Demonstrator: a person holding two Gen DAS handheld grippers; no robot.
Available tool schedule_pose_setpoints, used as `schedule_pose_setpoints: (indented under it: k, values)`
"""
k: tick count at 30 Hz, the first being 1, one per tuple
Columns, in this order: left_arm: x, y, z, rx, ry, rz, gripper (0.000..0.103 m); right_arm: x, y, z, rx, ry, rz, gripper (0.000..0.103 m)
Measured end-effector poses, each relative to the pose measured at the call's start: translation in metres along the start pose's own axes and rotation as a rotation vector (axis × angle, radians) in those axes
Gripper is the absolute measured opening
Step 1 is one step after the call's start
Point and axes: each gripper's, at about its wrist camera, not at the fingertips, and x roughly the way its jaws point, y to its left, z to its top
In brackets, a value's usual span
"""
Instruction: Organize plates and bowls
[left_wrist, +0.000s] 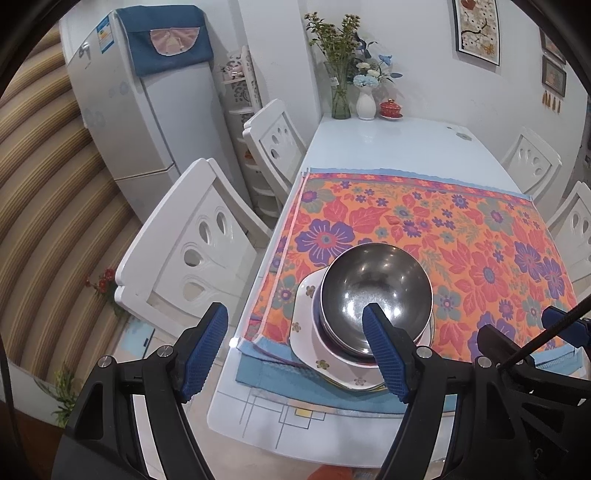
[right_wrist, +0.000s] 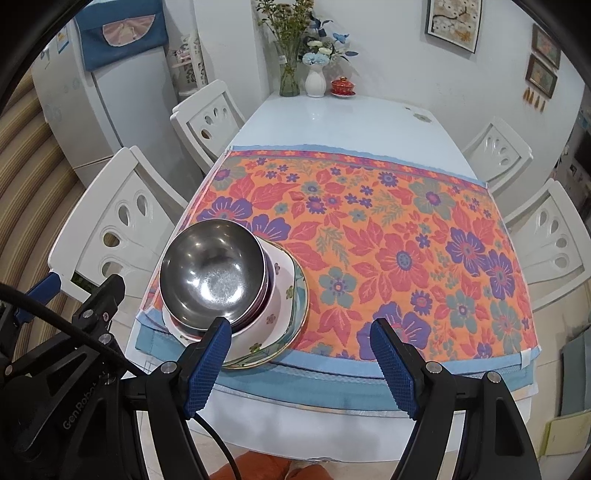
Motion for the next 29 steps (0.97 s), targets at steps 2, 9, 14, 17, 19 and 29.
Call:
schedule_pose_setpoints:
  k: [2,9,14,17,19,29]
  values:
    - [0.001,0.000,0.000,0.001,0.001,-0.002,0.074,0.001,0.001,0.001,0.004,0.002,-0.001,0.076]
    - [0.007,0.002,0.003,-0.009,0.012,-0.012,0.074,0.005,0.004,0.002,0.008,0.016,0.001,0.076]
    - [0.012,0.005,0.005,-0.007,0.020,-0.007,0.074,0.011,0.009,0.004,0.011,0.028,0.008,0.076]
    - [0.016,0.009,0.007,-0.014,0.020,-0.004,0.074,0.012,0.014,0.006,0.000,0.019,0.007,0.076]
    - [0.018,0.012,0.008,-0.026,0.020,-0.006,0.074,0.013,0.018,0.007,-0.005,0.016,0.006,0.076]
    - [0.023,0.025,0.014,-0.027,-0.045,0.008,0.076,0.025,0.029,0.012,0.005,0.030,0.014,0.076]
